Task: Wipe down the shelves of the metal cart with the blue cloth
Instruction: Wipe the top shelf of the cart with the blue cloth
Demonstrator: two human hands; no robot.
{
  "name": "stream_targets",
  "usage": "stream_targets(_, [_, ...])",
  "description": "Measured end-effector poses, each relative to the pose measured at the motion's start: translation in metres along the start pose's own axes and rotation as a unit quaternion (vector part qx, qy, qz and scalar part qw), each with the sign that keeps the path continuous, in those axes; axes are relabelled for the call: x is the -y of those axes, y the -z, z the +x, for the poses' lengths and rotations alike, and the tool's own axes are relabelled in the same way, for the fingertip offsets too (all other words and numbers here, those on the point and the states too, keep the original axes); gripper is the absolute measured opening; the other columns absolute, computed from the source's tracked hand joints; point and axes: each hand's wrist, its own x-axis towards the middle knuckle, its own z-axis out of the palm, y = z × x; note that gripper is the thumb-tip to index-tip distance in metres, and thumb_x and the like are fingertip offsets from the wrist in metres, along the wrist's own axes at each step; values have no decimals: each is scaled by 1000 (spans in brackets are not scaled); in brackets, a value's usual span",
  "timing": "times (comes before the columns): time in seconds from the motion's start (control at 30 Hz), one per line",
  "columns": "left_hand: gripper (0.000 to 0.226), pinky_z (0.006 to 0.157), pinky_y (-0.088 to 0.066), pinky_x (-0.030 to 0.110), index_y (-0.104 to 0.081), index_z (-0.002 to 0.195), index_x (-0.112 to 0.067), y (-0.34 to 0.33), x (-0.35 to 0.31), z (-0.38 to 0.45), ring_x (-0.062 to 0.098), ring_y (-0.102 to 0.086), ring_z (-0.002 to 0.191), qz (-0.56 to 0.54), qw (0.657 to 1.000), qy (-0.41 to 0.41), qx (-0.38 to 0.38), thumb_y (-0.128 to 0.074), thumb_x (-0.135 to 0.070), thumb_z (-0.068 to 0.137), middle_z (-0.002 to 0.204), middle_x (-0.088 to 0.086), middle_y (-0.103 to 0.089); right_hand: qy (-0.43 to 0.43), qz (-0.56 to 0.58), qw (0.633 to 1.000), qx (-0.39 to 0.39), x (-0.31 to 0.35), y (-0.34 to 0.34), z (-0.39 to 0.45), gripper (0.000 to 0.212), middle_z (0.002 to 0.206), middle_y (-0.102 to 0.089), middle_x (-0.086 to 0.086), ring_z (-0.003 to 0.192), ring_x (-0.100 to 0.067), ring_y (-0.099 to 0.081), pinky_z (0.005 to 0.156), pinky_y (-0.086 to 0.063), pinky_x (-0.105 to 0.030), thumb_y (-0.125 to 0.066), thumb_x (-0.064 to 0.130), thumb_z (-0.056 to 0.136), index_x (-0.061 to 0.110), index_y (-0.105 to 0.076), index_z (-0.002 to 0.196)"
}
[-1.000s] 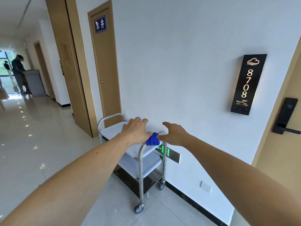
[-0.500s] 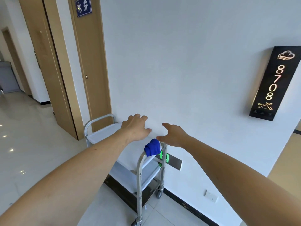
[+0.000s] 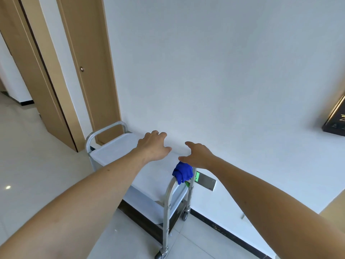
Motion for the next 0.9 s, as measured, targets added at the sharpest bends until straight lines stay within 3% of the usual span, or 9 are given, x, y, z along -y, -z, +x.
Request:
stream_targets(0.2, [60,102,-43,47,-40,143,-18,-39,12,45,30,-41,131,-6,999,8,37,-51,-50,93,145,7,-42,-32,-1,999,26,-20,-32,46,74,128,-53,-12,123,-35,-48,99,-48,-45,-62,53,89,21,-36,151])
stream_targets(0.4, [61,103,-42,46,-38,145,-18,-83,13,96,30,-38,133,-9,997,26,68,-51,-49,93,148,7,-39,-38,-12,998,51,-47,-66,100,62,128,-48,-12,114,-33,-52,88,-51,-41,-60,51,88,19,-45,139])
stream_targets(0.6, [65,106,-42,46,-34,149,-20,-130,11,147,29,-36,136,-1,990,51,128,-52,-49,93,152,8,-35,-44,-36,992,112,-75,-98,158,35,117,-48,-10,96,-30,-49,71,-49,-37,-58,48,90,19,-46,107])
stream_targets(0.73, [65,105,-42,46,-34,148,-19,-152,15,177,30,-37,136,1,985,77,155,-52,-49,94,151,8,-36,-67,-3,989,132,-89,-125,181,41,132,-44,-14,101,-33,-55,76,-49,-38,-56,43,94,14,-48,123])
stream_targets(0.9, [65,106,-41,46,-34,148,-19,-180,19,200,30,-37,135,4,977,97,190,-52,-48,93,150,8,-38,-135,67,983,102,-88,-159,191,43,155,-16,-21,115,-41,-51,73,-45,-39,-56,40,98,12,-44,129])
